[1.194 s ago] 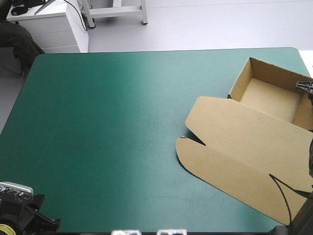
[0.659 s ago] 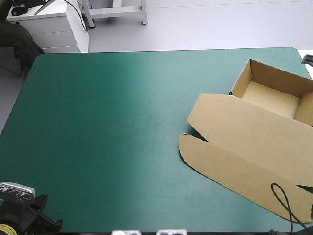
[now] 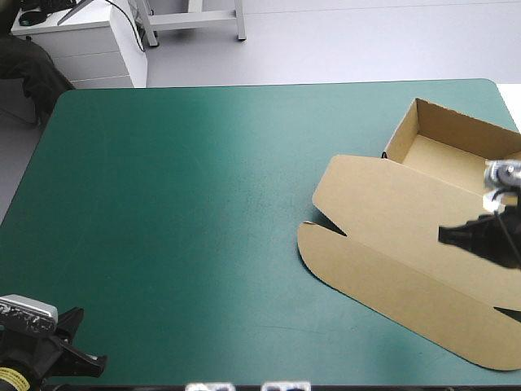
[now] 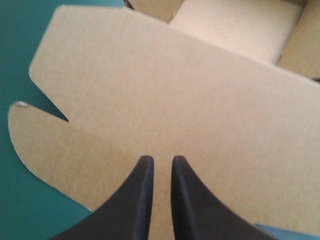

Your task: Fold the box

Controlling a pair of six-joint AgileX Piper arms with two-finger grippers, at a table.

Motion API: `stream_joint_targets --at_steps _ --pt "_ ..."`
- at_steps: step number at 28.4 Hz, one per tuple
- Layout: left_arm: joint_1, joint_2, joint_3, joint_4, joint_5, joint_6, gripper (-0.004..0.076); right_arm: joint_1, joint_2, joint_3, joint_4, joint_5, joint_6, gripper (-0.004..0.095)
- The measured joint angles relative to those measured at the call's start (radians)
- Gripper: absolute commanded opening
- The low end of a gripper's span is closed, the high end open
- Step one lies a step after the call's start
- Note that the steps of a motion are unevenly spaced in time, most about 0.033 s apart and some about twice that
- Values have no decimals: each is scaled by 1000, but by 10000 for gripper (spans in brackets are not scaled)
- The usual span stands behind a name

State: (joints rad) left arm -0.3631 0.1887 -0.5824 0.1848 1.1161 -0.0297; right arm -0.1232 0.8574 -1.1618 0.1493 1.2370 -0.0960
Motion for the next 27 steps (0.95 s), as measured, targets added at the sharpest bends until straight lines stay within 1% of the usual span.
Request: stream_joint_targets --at_steps 6,9,17,22,27 --pt "0 0 0 0 -1 8 -8 0 -231 326 -5 -89 -60 116" --pt "0 0 0 0 -4 37 -8 0 -371 469 -6 -101 -87 115" --pt "0 0 24 -26 -12 45 -8 0 -557 586 -6 -103 -111 99" --pt "0 0 101 -63 -12 45 -8 0 -625 604 -6 -102 -126 89" --pt "0 0 110 -78 -16 46 -8 0 -654 622 -6 -100 -126 89"
